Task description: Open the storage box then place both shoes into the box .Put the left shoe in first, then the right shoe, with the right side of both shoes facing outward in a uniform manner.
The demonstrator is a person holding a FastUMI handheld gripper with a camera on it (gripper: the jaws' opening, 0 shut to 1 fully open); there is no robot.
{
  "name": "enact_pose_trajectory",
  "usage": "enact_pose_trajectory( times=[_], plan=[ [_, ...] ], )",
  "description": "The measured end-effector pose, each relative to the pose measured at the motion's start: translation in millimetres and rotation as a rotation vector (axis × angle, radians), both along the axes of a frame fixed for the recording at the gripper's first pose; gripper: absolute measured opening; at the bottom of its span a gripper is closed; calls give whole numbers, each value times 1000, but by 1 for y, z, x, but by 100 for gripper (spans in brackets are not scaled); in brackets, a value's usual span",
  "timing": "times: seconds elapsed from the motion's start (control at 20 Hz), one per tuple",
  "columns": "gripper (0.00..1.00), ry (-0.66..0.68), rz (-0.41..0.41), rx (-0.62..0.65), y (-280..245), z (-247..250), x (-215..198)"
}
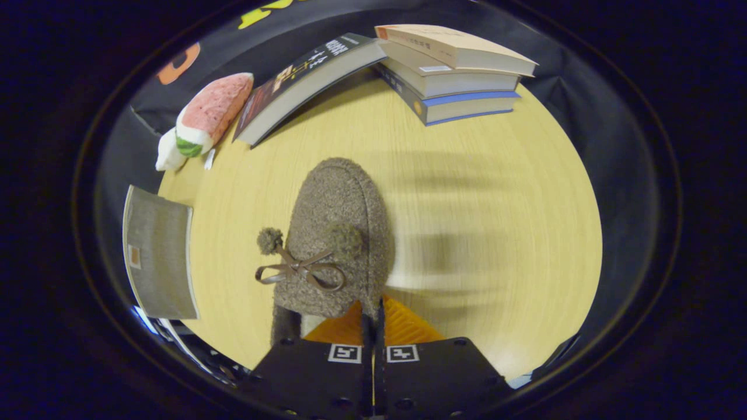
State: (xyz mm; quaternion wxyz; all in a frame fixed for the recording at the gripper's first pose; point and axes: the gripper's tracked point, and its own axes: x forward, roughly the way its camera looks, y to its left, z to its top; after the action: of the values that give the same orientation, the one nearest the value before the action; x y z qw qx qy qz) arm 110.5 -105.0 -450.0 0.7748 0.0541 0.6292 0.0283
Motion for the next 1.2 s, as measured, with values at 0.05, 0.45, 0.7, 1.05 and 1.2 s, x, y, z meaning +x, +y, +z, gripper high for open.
enact_pose_trajectory(
  times=[0.05, 0.45, 0.7, 1.05, 1.2],
  plan=[
    [1, 4, -25, 1, 0, 3, -1],
    [1, 13, -120, 114, 32, 69, -28],
    [1, -75, -33, 138, 103, 137, -32],
    [1, -107, 110, 171, 246, 186, -42],
    [1, -113, 161, 167, 303, 192, -41]
  ],
)
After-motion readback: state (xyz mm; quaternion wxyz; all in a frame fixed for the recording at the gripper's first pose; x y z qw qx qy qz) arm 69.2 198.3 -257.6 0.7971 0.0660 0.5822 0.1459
